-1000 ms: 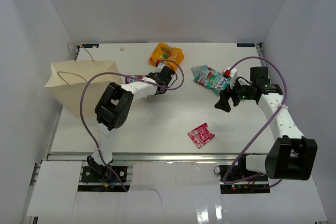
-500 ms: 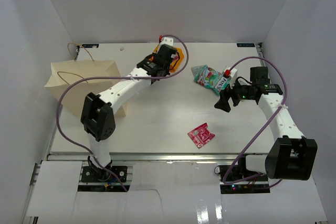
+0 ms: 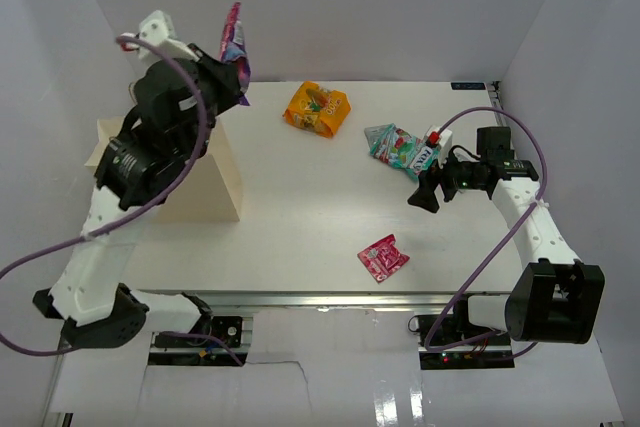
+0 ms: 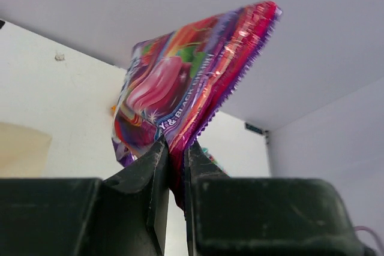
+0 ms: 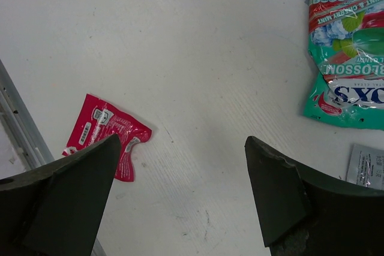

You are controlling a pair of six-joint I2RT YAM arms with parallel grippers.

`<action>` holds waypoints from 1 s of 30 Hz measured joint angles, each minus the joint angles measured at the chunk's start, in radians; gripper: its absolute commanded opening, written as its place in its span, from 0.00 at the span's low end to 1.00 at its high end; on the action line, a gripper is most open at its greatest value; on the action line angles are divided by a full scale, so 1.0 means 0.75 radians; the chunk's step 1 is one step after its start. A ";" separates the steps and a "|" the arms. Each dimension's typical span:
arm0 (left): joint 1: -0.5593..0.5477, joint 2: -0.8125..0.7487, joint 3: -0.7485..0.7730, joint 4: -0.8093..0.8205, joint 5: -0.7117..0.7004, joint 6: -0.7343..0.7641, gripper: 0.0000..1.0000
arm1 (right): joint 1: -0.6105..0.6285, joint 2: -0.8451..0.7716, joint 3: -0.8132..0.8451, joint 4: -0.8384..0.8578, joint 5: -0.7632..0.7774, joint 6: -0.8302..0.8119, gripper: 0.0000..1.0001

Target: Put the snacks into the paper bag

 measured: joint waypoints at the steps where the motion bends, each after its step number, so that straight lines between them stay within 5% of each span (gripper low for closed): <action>1: 0.000 -0.064 -0.011 -0.035 -0.023 -0.072 0.00 | 0.000 0.000 0.000 0.006 -0.001 0.001 0.90; 12: 0.000 -0.555 -0.037 -0.133 -0.036 -0.532 0.00 | 0.000 0.026 0.000 0.065 -0.041 0.032 0.90; 17: 0.001 -0.676 -0.095 -0.167 -0.179 -0.674 0.00 | 0.000 0.043 0.000 0.083 -0.059 0.037 0.90; 30: -0.001 -0.338 -0.116 0.212 -0.503 -0.258 0.01 | 0.000 0.041 -0.013 0.097 -0.087 0.041 0.90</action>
